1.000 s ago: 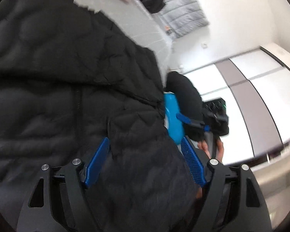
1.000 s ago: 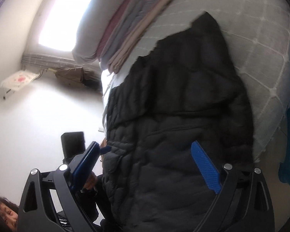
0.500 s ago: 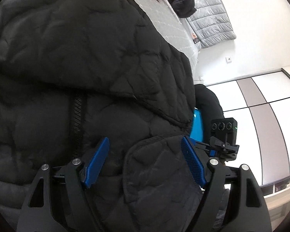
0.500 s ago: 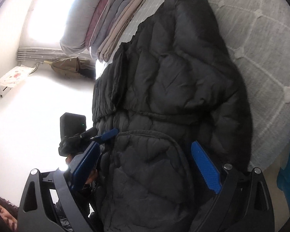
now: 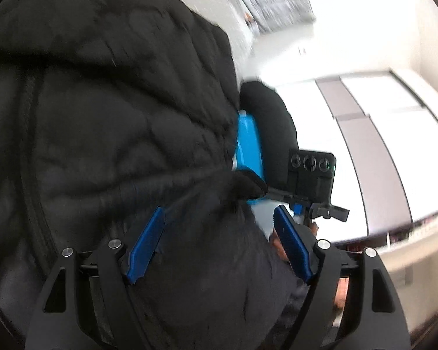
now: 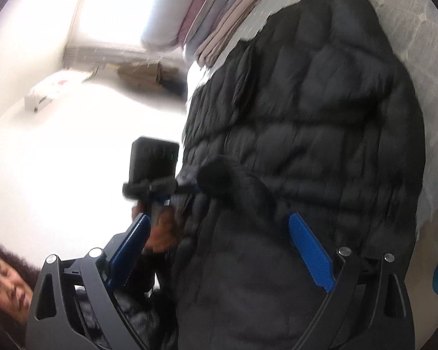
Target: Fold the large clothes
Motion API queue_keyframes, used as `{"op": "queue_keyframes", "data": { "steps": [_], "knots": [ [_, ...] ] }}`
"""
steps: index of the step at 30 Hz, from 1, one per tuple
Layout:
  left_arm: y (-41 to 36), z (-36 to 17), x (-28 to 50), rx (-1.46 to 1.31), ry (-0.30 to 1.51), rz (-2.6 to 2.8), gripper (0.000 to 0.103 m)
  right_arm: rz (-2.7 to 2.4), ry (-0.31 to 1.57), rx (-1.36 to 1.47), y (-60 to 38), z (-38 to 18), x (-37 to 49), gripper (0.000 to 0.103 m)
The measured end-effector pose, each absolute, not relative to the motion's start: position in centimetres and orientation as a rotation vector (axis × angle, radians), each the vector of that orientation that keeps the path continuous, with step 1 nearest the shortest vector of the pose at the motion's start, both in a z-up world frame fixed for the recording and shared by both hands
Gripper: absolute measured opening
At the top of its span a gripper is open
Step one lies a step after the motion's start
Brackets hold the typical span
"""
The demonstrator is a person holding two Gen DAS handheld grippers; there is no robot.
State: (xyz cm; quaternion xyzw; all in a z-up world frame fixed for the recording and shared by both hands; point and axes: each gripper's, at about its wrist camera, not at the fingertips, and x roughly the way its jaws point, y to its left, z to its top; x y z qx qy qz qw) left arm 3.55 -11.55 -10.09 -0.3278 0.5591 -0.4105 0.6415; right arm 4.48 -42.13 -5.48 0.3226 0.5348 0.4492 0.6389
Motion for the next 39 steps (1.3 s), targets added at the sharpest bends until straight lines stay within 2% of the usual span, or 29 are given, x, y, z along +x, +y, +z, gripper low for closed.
{"op": "queue_keyframes", "data": {
  "steps": [5, 13, 17, 20, 25, 30, 35, 39],
  "knots": [
    [-13.2, -10.2, 1.0, -0.551, 1.378, -0.991, 0.074, 1.017, 1.273, 0.688, -43.0, -6.0, 1.4, 0.092],
    [-12.9, -9.8, -0.4, -0.472, 1.374, -0.976, 0.074, 1.036, 1.153, 0.779, -42.3, -4.0, 2.9, 0.096],
    [-12.4, -9.9, -1.1, -0.447, 1.380, -0.935, 0.074, 0.955, 1.345, 0.616, -37.9, -6.6, 3.6, 0.096],
    [-10.7, -8.9, -2.1, -0.424, 1.355, -0.907, 0.074, 0.923, 1.351, 0.600, -38.0, -6.5, 3.0, 0.096],
    [-2.2, -5.5, -5.2, -0.449, 1.230, -0.851, 0.074, 0.834, 1.240, 0.614, -42.8, -3.0, 0.2, 0.096],
    [9.4, -4.7, -8.5, -0.574, 1.123, -0.667, 0.074, 0.637, 1.276, 0.599, -46.8, -2.8, -2.3, 0.096],
    [18.7, -6.2, -11.9, -0.692, 1.078, -0.453, 0.074, 0.561, 1.373, 0.623, -47.1, -5.3, -4.1, 0.096],
    [22.6, -9.5, -13.9, -0.778, 1.106, -0.351, 0.074, 0.572, 1.339, 0.720, -47.0, -6.9, -4.4, 0.096]
  ]
}}
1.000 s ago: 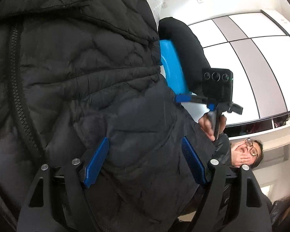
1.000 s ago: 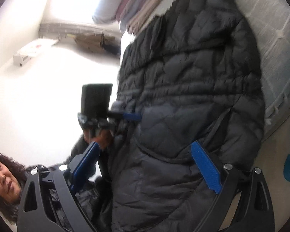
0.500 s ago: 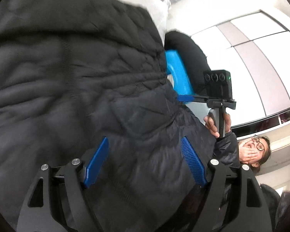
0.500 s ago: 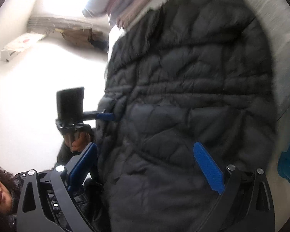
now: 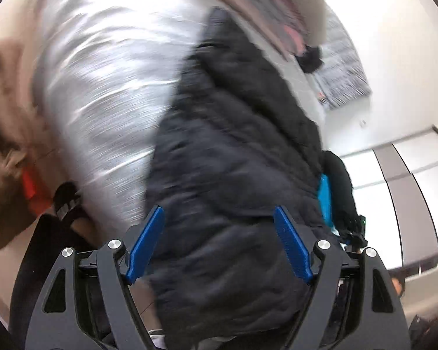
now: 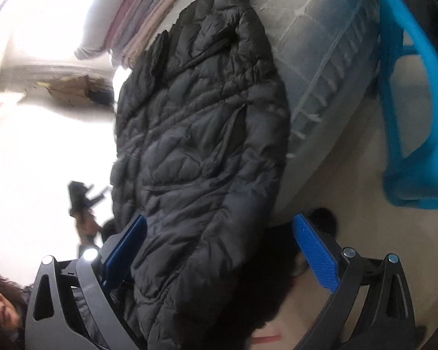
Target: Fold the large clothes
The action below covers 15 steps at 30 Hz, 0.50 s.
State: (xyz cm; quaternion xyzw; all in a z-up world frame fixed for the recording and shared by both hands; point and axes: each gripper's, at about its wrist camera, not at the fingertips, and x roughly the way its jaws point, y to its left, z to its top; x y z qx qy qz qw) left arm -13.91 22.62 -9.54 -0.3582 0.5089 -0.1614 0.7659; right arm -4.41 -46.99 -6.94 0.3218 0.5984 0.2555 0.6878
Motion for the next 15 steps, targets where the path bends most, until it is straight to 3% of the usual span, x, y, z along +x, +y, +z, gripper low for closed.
{"op": "queue_keyframes", "data": {
  "steps": [5, 9, 15],
  "knots": [
    [25.3, -12.3, -14.4, -0.974, 1.026, -0.383, 0.074, 0.308, 1.138, 0.783, -48.2, -5.2, -4.7, 0.096],
    [25.5, -11.2, -13.8, -1.000, 0.928, -0.459, 0.074, 0.247, 0.873, 0.874, -47.1, 0.3, -7.7, 0.096],
    [24.3, -10.9, -13.6, -1.018, 0.903, -0.523, 0.074, 0.396, 0.724, 0.793, -41.1, 7.1, -10.0, 0.096]
  ]
}}
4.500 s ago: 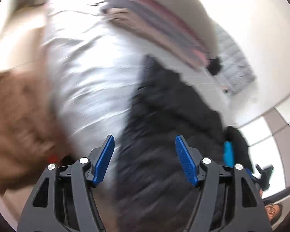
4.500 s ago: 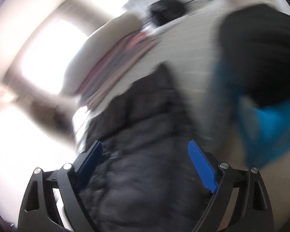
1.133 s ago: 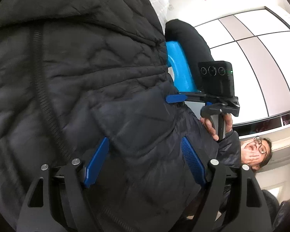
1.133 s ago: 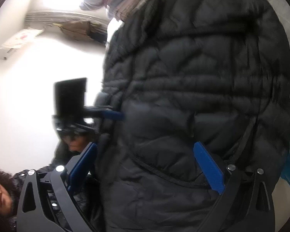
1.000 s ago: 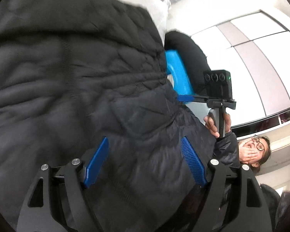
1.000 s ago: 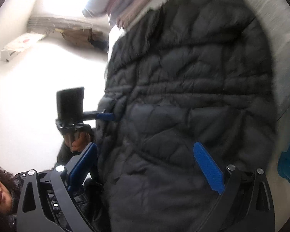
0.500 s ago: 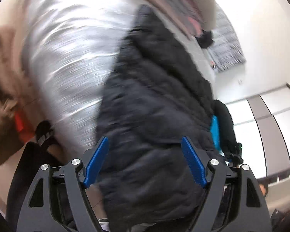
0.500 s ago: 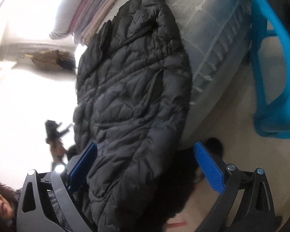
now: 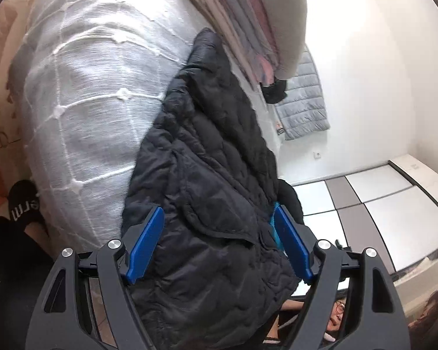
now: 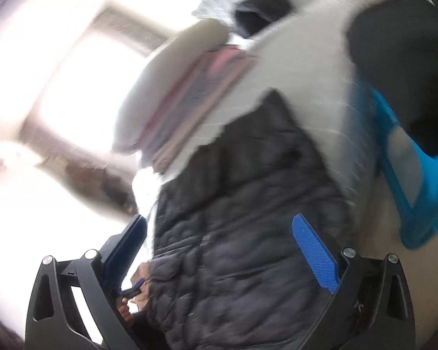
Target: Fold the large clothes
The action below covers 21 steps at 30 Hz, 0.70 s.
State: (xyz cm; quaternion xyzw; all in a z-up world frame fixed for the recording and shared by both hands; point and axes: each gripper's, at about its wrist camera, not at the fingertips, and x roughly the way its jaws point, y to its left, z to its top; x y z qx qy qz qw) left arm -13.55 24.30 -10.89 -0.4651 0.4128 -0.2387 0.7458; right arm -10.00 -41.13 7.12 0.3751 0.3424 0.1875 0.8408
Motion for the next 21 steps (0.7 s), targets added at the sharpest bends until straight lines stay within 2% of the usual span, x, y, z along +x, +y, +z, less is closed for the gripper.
{"op": "queue_keyframes", "data": {
  "steps": [3, 5, 8, 10, 13, 21],
  "knots": [
    [24.2, -10.5, -13.9, -1.028, 0.874, -0.545, 0.079, 0.412, 0.635, 0.734, -38.8, 7.7, -10.7, 0.096],
    [24.2, -10.2, -14.2, -1.034, 0.855, -0.558, 0.079, 0.398, 0.588, 0.674, -37.9, 6.2, -11.0, 0.096],
    [24.4, -10.0, -14.9, -1.034, 0.832, -0.570, 0.080, 0.305, 0.620, 0.615, -37.0, 2.3, -10.3, 0.096],
    [24.8, -9.8, -15.6, -1.039, 0.819, -0.575, 0.080, 0.291, 0.646, 0.678, -37.1, 0.5, -10.4, 0.096],
    [25.1, -9.7, -15.8, -1.046, 0.803, -0.574, 0.080, 0.258, 0.568, 0.692, -37.7, 1.1, -11.4, 0.096],
    [24.8, -9.0, -16.1, -1.027, 0.793, -0.582, 0.082, 0.240, 0.572, 0.664, -37.7, 1.1, -11.3, 0.096]
  ]
}}
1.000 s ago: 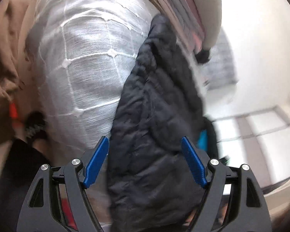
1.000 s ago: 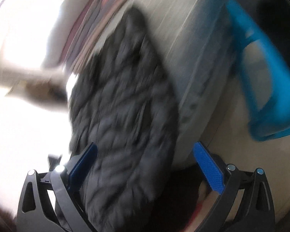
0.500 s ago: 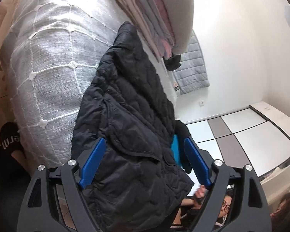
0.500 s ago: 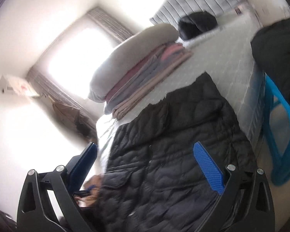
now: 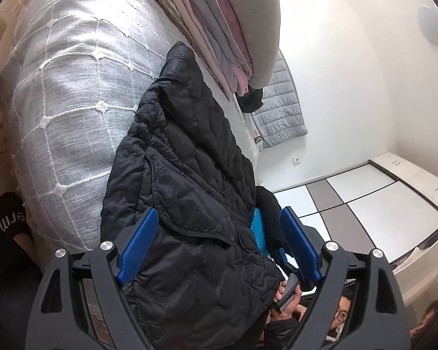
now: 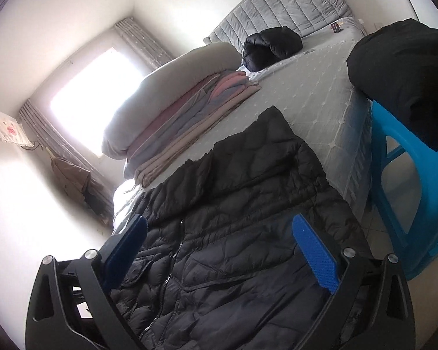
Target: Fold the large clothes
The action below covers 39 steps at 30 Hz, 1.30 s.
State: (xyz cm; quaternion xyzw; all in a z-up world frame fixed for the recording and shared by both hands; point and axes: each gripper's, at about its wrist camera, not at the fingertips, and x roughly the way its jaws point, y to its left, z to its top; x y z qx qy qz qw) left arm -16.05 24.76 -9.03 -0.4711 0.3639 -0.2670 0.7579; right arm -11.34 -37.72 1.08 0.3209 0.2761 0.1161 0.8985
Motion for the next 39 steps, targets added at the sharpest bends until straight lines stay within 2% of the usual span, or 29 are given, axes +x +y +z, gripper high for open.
{"op": "queue_keyframes", "data": {
  "steps": [24, 39],
  "knots": [
    [22.6, -8.8, -15.6, -0.930, 0.841, -0.602, 0.082, 0.256, 0.569, 0.724, -38.5, 0.4, -11.4, 0.096],
    [21.4, -8.8, -15.6, -0.878, 0.875, -0.588, 0.082, 0.226, 0.629, 0.727, -38.1, -0.2, -10.2, 0.096]
  ]
}}
